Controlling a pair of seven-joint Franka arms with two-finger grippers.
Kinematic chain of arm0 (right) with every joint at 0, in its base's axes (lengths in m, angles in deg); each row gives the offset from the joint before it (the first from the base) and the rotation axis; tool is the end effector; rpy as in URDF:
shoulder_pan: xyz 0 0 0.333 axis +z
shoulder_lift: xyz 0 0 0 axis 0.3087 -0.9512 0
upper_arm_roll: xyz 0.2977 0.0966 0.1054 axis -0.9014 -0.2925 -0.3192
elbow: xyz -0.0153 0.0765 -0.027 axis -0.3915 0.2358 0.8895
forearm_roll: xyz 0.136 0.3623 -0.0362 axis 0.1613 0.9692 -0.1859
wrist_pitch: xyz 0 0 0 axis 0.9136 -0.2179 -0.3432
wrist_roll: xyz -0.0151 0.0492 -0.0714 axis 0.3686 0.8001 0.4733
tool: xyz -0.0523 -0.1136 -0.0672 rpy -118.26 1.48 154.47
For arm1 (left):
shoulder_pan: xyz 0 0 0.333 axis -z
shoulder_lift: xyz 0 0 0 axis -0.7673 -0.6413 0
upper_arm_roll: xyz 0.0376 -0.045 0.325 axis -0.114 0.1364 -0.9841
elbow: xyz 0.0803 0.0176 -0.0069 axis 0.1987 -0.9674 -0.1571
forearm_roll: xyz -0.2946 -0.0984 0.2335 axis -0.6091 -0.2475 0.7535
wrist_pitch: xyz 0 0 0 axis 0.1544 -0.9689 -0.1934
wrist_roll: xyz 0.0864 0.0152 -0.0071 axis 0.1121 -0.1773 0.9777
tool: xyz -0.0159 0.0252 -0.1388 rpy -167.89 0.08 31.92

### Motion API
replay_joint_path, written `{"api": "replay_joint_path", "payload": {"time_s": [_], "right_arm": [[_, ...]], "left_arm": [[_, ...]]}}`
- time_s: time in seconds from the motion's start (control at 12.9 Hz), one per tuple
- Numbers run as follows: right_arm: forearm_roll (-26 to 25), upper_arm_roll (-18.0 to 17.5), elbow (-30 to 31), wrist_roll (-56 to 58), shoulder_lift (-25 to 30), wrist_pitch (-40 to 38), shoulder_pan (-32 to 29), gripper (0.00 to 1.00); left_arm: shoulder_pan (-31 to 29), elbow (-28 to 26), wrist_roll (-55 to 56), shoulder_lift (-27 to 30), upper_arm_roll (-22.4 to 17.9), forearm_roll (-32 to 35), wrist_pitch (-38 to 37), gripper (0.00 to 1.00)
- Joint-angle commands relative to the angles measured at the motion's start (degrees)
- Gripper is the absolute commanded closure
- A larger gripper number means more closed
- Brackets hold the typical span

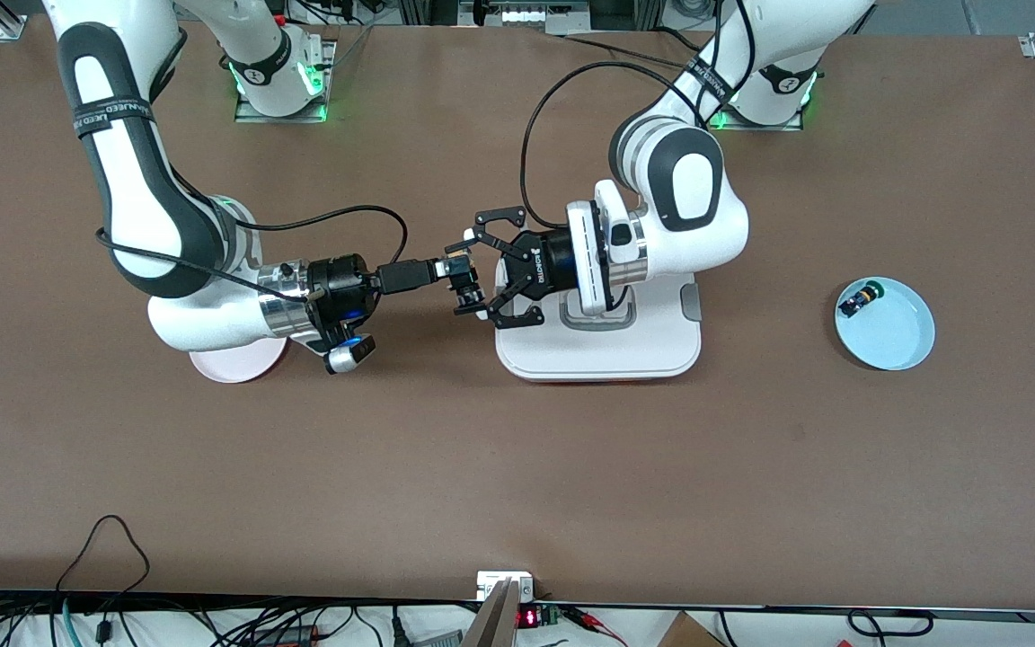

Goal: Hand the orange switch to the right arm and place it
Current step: 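Open the left gripper and withdraw it while the right gripper pulls back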

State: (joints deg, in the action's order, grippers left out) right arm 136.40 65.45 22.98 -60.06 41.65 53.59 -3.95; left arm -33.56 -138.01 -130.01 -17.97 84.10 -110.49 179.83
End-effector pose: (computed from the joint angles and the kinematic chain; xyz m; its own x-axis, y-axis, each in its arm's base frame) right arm 0.6189 0.3358 0.4116 0.8773 0.2000 -0.4363 -0.4303 -0.0753 -0.8996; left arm 0.5871 -0.4535 0.4159 0.4366 0.1158 0.8922 -0.8704 -0.1966 0.4515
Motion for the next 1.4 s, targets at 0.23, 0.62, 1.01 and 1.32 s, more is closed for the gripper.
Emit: {"api": "replay_joint_path", "payload": {"time_s": [0.23, 0.62, 1.01, 1.32], "right_arm": [[0.39, 0.58, -0.41, 1.43, -0.33, -0.17, 0.47, 0.73], [-5.29, 0.67, 0.20, 5.99, -0.33, 0.18, -1.71, 0.76], [-22.51, 0.67, 0.20, 12.32, 0.29, -0.61, -6.11, 0.79], [-37.63, 0.50, 0.38, 20.40, 0.29, -2.19, -8.93, 0.79]], "left_arm": [[-2.57, 1.33, 1.26, 0.53, -0.11, -0.58, 0.79, 0.00], [-13.89, -0.85, 0.83, 3.16, -2.22, 15.47, 0.35, 0.00], [-27.51, -4.98, -4.07, 5.01, -3.27, 31.75, 0.35, 0.00], [-33.32, -7.71, -16.67, 4.92, -10.38, 39.77, -2.71, 0.00]]}}
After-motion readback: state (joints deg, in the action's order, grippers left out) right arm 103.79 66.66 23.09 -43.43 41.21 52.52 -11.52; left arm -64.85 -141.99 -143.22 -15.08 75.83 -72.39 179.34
